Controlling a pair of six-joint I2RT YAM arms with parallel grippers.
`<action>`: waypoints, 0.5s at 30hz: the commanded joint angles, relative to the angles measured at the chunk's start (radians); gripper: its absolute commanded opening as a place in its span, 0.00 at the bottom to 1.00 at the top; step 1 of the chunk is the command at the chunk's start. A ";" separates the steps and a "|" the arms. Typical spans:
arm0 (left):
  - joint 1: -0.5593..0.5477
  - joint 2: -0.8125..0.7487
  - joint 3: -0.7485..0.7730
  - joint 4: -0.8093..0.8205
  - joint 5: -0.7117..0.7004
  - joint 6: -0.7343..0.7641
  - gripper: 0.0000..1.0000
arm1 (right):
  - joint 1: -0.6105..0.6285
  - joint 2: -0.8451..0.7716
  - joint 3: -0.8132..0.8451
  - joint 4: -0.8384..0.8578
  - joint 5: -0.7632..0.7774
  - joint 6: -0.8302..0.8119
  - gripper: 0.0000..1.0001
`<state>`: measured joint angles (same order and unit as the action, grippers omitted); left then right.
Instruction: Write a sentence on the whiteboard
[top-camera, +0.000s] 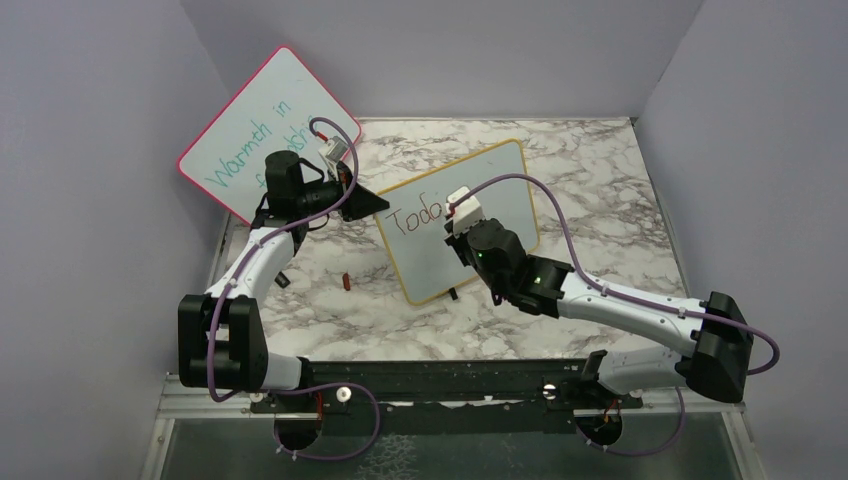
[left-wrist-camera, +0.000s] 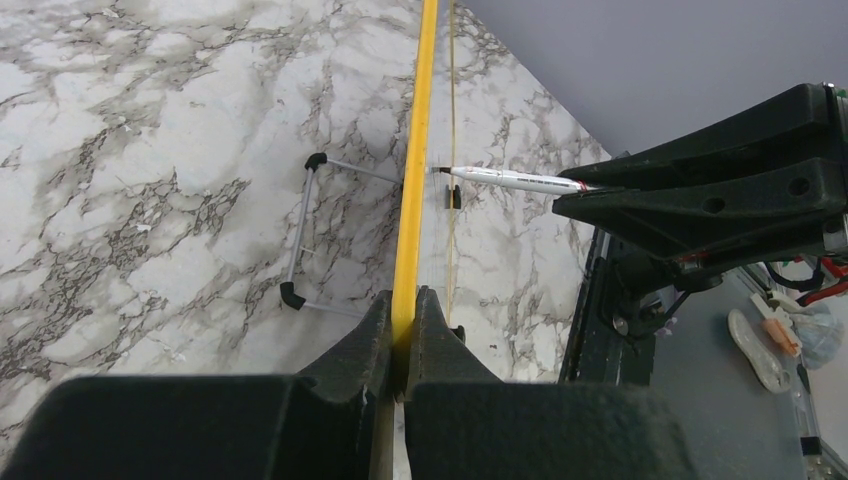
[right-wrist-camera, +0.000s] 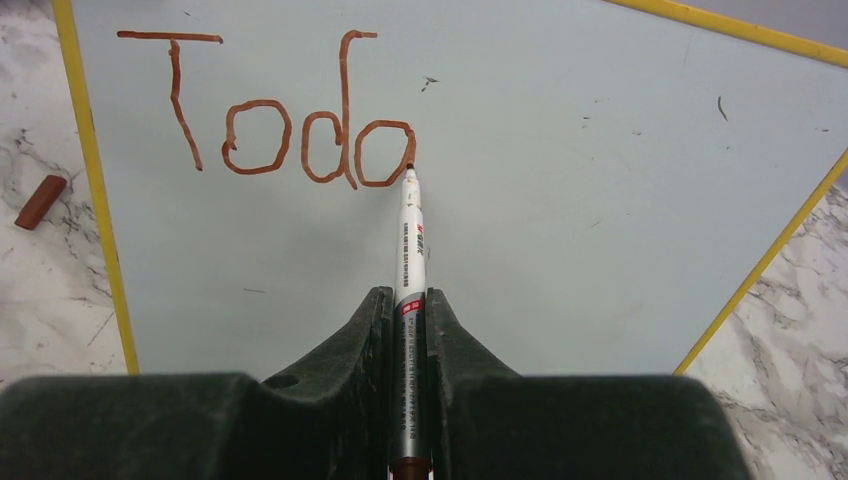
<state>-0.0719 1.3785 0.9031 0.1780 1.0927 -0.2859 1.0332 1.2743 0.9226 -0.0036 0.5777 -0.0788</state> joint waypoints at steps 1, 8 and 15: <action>-0.005 0.028 -0.007 -0.063 -0.011 0.091 0.00 | -0.006 -0.006 -0.023 -0.070 -0.023 0.017 0.01; -0.005 0.028 -0.006 -0.064 -0.014 0.091 0.00 | -0.006 -0.010 -0.029 -0.086 -0.018 0.023 0.00; -0.006 0.030 -0.006 -0.067 -0.014 0.094 0.00 | -0.006 -0.018 -0.038 -0.069 0.018 0.020 0.01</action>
<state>-0.0719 1.3788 0.9031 0.1772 1.0927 -0.2855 1.0332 1.2648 0.9119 -0.0463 0.5785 -0.0708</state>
